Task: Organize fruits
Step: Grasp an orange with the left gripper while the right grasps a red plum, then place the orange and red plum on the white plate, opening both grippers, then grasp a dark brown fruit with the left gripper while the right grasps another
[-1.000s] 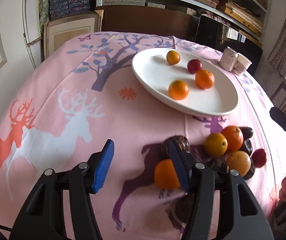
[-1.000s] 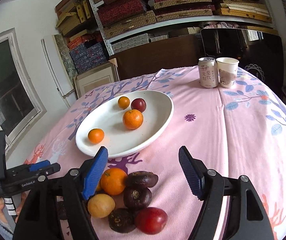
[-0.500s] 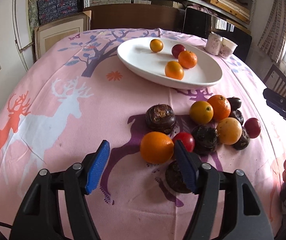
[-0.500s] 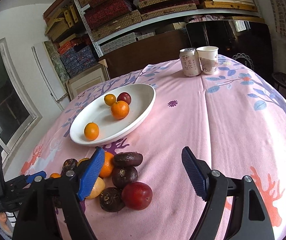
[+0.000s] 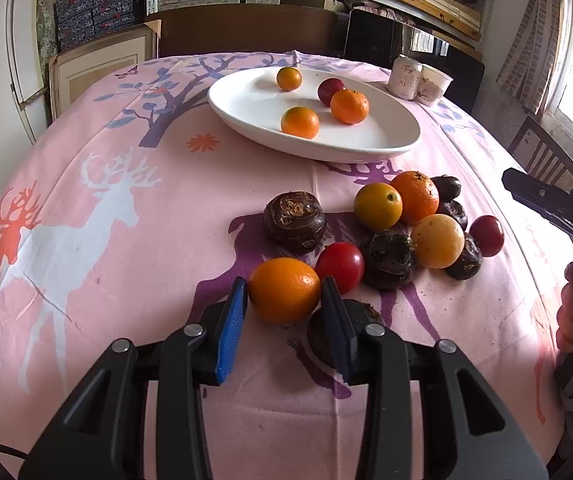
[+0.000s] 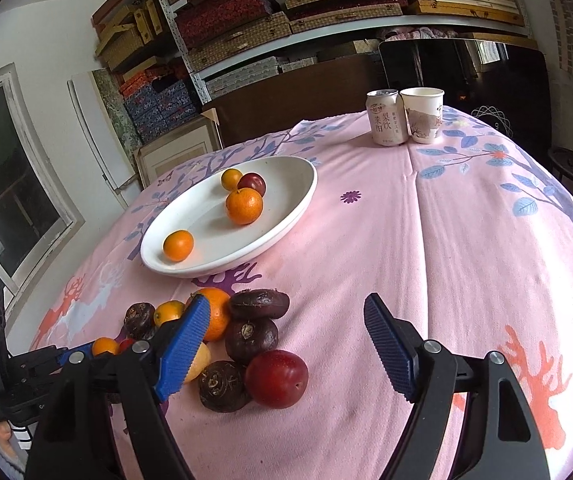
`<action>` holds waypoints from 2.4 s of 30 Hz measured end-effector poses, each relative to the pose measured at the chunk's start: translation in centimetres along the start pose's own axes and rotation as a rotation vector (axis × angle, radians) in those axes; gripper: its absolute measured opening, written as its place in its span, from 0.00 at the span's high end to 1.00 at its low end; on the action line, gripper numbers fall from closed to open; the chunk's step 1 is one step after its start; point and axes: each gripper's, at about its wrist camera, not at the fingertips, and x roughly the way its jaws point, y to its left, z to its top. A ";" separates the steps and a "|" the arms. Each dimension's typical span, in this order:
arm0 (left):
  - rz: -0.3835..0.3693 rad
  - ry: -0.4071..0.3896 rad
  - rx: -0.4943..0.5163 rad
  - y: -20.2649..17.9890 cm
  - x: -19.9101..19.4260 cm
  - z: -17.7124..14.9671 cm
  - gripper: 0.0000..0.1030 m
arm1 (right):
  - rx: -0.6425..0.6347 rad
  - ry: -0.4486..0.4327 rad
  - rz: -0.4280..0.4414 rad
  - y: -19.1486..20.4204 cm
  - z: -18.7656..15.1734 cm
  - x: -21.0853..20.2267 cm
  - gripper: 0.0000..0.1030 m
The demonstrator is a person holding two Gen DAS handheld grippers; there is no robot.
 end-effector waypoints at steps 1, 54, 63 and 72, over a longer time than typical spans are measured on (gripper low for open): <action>0.001 -0.001 -0.002 0.0 -0.1 0.0 0.64 | -0.004 0.012 0.000 0.0 -0.2 0.0 0.22; 0.076 -0.072 -0.068 0.0 7.9 15.3 0.64 | -0.090 0.110 0.087 5.5 7.6 10.5 0.60; 0.075 -0.083 -0.091 1.0 7.7 15.0 0.61 | -0.096 0.034 0.088 5.0 7.8 8.9 0.42; 0.109 -0.113 -0.065 1.4 3.6 10.7 0.61 | -0.034 -0.019 0.051 2.4 6.0 5.6 0.42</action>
